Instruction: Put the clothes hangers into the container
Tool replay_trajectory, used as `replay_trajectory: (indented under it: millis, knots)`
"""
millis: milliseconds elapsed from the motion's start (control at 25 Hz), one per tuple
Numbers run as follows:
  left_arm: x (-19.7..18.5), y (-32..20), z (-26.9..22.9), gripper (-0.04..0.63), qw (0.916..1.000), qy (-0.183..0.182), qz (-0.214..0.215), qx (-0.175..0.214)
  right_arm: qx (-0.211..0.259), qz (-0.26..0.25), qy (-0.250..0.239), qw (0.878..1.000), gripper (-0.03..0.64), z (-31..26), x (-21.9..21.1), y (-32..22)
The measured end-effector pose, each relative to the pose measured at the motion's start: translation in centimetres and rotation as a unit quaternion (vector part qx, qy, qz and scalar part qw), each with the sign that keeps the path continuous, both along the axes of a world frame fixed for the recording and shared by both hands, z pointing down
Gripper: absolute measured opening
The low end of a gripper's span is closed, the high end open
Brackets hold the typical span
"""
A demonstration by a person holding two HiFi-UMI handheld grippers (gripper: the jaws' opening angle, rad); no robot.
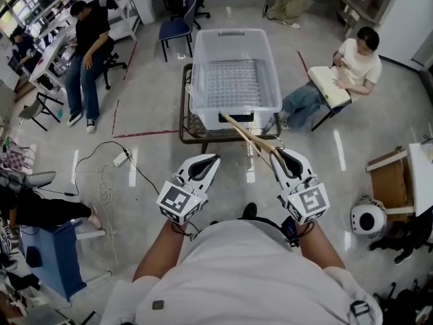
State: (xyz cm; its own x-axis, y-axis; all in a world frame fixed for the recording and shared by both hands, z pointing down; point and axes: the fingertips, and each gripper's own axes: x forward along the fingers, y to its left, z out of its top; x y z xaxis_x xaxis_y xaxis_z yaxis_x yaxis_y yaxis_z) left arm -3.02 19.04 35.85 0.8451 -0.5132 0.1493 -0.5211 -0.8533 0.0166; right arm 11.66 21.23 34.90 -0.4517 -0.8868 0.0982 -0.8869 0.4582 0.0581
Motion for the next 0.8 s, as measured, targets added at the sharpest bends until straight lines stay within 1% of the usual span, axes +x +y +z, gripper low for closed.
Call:
replay_trajectory:
  millis: [240,360,520,680,800]
  knots:
    - [3.7,-2.9,1.3,0.017,0.9999,0.0,-0.008,-0.01,0.0,-0.007,0.008,1.0,0.063,0.5,3.9,-2.9]
    - [5.9,-3.9,1.6,0.017,0.9999,-0.003,-0.008,-0.012,-0.004,-0.006,-0.002,1.0,0.063,0.7,6.2,-3.7]
    - [8.4,-4.9,1.5,0.017,0.9999,-0.006,-0.003,-0.014,-0.007,-0.003,-0.003,1.0,0.063,0.9,8.8,-4.7]
    - [9.8,-6.0,1.4,0.017,0.9998,-0.011,0.004,-0.014,-0.013,0.004,-0.008,1.0,0.063,1.0,10.2,-6.0]
    - [10.1,-7.3,1.5,0.017,0.9998,-0.01,0.006,-0.015,-0.013,0.004,-0.008,1.0,0.064,1.2,10.3,-7.3]
